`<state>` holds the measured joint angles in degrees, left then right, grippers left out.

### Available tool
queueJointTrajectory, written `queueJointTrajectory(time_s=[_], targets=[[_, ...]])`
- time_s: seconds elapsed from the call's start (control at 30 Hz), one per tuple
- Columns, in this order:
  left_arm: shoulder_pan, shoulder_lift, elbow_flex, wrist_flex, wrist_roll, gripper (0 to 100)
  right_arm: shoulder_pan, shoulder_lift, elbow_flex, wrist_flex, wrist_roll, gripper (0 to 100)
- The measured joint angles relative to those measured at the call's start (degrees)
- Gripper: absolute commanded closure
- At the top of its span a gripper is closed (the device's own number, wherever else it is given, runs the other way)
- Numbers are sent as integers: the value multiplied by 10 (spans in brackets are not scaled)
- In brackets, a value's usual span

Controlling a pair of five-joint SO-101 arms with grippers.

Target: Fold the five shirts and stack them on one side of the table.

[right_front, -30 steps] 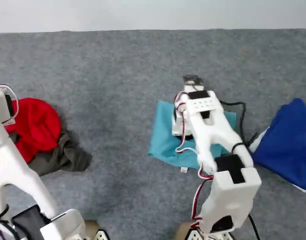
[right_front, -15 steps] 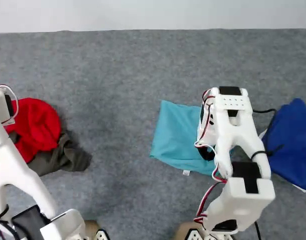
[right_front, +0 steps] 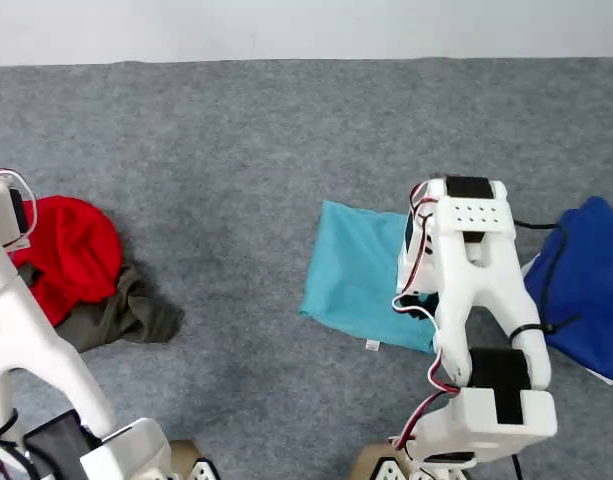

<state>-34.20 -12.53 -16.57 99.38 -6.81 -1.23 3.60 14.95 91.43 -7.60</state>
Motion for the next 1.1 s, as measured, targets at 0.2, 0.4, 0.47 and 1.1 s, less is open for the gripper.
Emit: queueJointTrajectory(time_s=[0.2,0.4,0.47,1.1], targets=[[0,0,0,0,0,995,36,27,43,-33,4,985],[0,0,0,0,0,995,52,13,-11,-31,4,958],[0,0,0,0,0,995,51,11,-35,-33,4,904],[0,0,1,0,0,995,52,187,-210,-80,4,955]])
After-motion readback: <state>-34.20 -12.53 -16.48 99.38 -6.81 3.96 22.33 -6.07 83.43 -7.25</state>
